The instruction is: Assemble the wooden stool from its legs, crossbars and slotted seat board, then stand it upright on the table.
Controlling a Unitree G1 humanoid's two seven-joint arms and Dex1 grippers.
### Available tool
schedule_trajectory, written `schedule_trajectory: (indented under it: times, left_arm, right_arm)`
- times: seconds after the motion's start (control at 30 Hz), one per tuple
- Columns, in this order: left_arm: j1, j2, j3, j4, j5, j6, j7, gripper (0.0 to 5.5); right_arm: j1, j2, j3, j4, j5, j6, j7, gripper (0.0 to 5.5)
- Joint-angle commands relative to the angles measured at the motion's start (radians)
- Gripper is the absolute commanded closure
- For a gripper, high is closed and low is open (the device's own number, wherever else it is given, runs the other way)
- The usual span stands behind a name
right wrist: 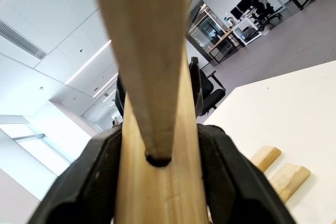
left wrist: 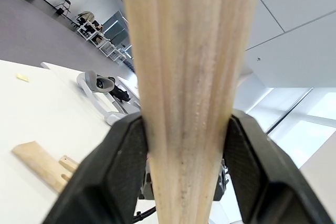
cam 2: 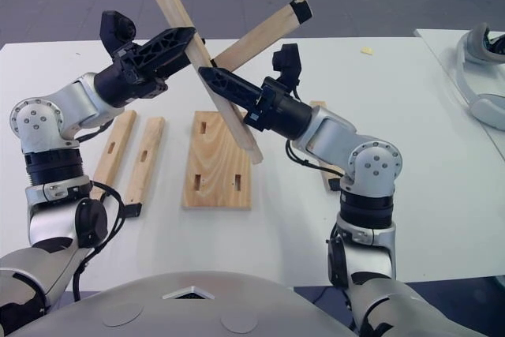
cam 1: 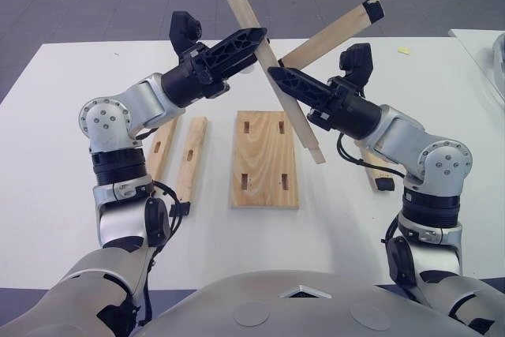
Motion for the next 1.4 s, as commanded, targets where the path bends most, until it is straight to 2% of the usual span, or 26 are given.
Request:
schedule_trajectory:
  times: [0.03, 0.2, 0.23, 0.5, 0.8, 0.97, 1.13, 1.27, 1.4]
  left_arm:
    - [0.009, 0.003, 0.000, -0.010, -0.012, -0.006, 0.016, 3.41]
    - [0.010, -0.005, -0.002, -0.005, -0.007, -0.015, 0.025, 3.41]
    - [0.010, -0.010, -0.004, -0.005, -0.005, -0.019, 0.027, 3.42]
    - [0.007, -0.023, -0.005, 0.013, 0.047, -0.083, 0.025, 3.42]
    - [-0.151, 0.237, -0.036, 0.219, 0.344, -0.228, -0.267, 3.44]
    - [-0.058, 0.328, -0.145, 0.083, 0.518, -0.342, -0.446, 3.44]
    - [0.043, 0.368, -0.194, -0.001, 0.701, -0.557, -0.528, 3.44]
    - [0.057, 0.340, -0.157, 0.065, 0.770, -0.721, -0.545, 3.44]
    - [0.038, 0.285, -0.049, 0.059, 0.728, -0.854, -0.528, 3.44]
  right_arm:
    - [0.012, -0.013, -0.003, -0.001, 0.022, -0.018, -0.008, 3.41]
    - [0.012, -0.013, -0.002, 0.015, 0.007, -0.029, -0.018, 3.41]
    - [0.012, -0.013, -0.001, 0.016, 0.004, -0.030, -0.014, 3.03]
    - [0.023, -0.026, 0.024, -0.007, -0.016, -0.027, 0.038, 1.73]
    - [0.074, -0.046, 0.047, -0.051, -0.081, -0.039, 0.098, 1.69]
    - [0.077, -0.062, 0.040, -0.064, -0.086, -0.038, 0.109, 1.69]
    - [0.054, -0.099, 0.004, -0.054, -0.091, -0.049, 0.121, 1.69]
    - [-0.005, -0.111, -0.027, -0.021, -0.105, -0.078, 0.099, 1.69]
    - [-0.077, -0.164, -0.088, 0.048, -0.155, -0.109, 0.111, 1.69]
